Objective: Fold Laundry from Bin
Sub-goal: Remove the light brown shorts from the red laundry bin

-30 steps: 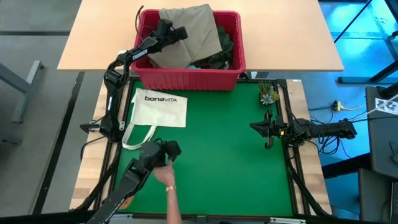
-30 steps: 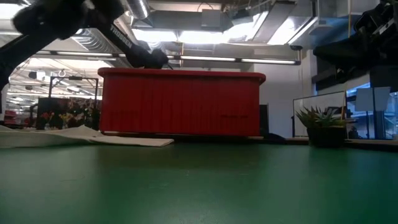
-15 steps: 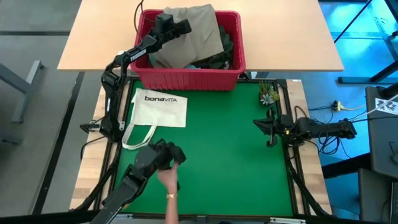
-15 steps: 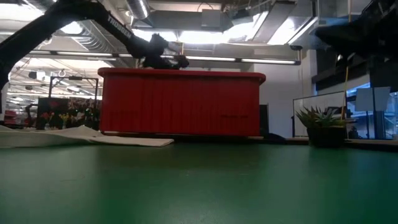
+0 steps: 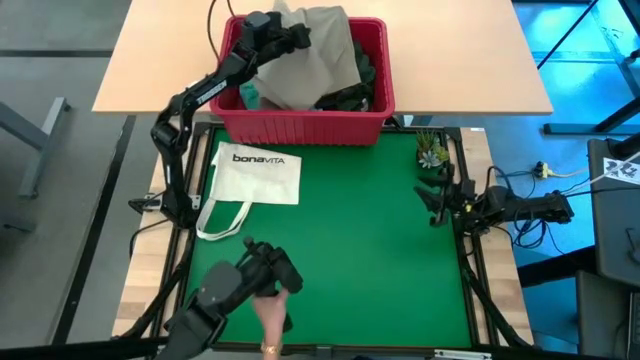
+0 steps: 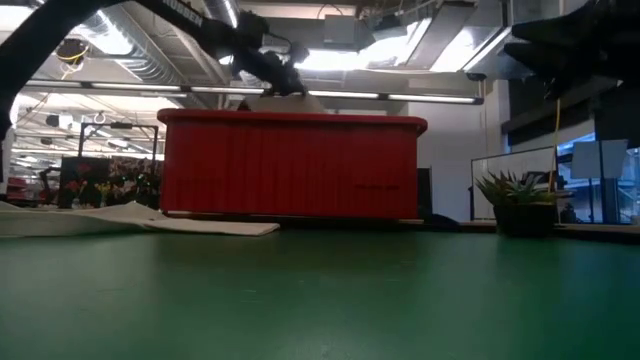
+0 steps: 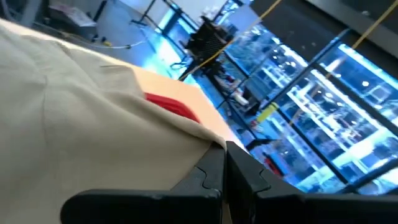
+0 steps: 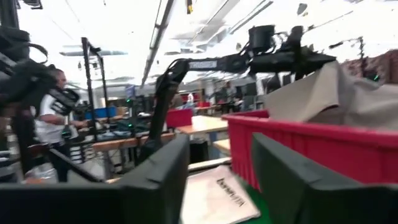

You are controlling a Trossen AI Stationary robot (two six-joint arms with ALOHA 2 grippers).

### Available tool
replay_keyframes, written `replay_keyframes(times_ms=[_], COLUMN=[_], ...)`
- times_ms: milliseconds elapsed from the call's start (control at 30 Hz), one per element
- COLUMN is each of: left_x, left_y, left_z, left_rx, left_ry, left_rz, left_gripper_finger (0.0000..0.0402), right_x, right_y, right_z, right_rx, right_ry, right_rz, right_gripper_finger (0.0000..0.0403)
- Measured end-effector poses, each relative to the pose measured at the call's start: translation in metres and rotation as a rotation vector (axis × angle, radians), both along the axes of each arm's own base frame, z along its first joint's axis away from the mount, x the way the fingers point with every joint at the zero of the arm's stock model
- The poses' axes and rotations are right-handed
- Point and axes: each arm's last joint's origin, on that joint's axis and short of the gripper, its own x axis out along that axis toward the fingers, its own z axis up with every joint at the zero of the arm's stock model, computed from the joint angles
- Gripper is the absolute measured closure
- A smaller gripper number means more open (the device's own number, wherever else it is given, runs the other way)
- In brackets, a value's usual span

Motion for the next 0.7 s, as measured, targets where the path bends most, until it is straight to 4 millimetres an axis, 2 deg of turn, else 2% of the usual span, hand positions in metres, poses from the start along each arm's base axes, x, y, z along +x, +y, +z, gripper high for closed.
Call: replay_keyframes(times_ms=[100, 200, 333, 700], left_x=[0.000, -0.001, -0.003, -0.007], left_y=[-0.012, -0.024, -0.041, -0.092], left_z=[0.015, 0.031, 0.051, 0.096], left_rx=[0.026, 0.063, 0.096, 0.143], left_ry=[-0.020, -0.050, -0.102, -0.210], left_rz=[-0.017, -0.035, -0.085, -0.328], left_gripper_finger=[0.0401, 0.0401, 0.0401, 0.0401], right_x=[-0.003, -0.003, 0.001, 0.018], right_y=[-0.001, -0.001, -0.001, -0.001], right_z=[0.009, 0.017, 0.020, 0.011], right_rx=[-0.028, -0.060, -0.090, -0.103], right_ry=[-0.006, 0.005, 0.052, 0.179], right_rz=[-0.034, -0.053, -0.064, -0.063], right_gripper_finger=[0.0174, 0.0156, 0.0151, 0.0151])
